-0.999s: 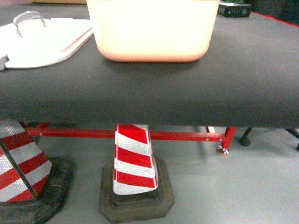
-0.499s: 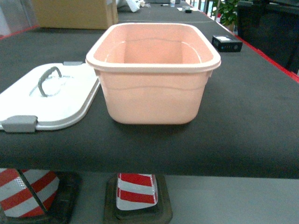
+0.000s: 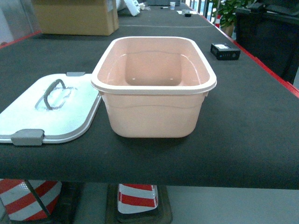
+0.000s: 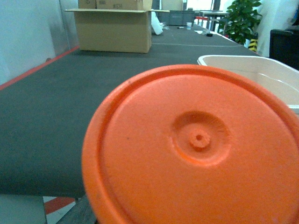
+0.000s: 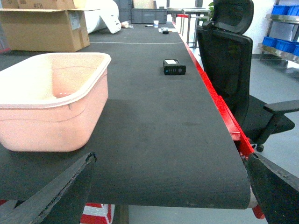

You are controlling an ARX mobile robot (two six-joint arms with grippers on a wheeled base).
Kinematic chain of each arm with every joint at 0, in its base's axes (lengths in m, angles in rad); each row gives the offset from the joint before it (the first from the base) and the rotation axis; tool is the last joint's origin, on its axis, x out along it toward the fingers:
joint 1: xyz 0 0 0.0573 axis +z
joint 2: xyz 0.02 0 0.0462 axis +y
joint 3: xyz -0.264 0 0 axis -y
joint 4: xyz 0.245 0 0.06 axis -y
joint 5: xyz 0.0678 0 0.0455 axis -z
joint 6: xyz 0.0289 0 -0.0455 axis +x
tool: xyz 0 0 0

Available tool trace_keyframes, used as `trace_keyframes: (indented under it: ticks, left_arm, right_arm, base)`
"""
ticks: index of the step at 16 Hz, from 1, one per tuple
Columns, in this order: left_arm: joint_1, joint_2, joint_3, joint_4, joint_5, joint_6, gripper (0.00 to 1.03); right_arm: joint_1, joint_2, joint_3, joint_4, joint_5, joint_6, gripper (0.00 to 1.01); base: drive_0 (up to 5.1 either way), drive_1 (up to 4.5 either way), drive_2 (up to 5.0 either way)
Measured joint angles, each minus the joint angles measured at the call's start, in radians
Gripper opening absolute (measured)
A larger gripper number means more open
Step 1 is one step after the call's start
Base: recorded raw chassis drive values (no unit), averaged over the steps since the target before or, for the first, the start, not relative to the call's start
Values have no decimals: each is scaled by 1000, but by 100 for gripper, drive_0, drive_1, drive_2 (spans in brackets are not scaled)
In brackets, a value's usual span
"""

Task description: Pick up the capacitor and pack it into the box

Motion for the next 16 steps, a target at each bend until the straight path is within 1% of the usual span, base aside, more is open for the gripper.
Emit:
trace_keyframes:
  ticks: [16]
  left_arm:
    - [0, 0, 0, 0, 0, 0, 44]
  right_arm:
    - [0, 0, 0, 0, 0, 0, 98]
  base:
    - [0, 0, 0]
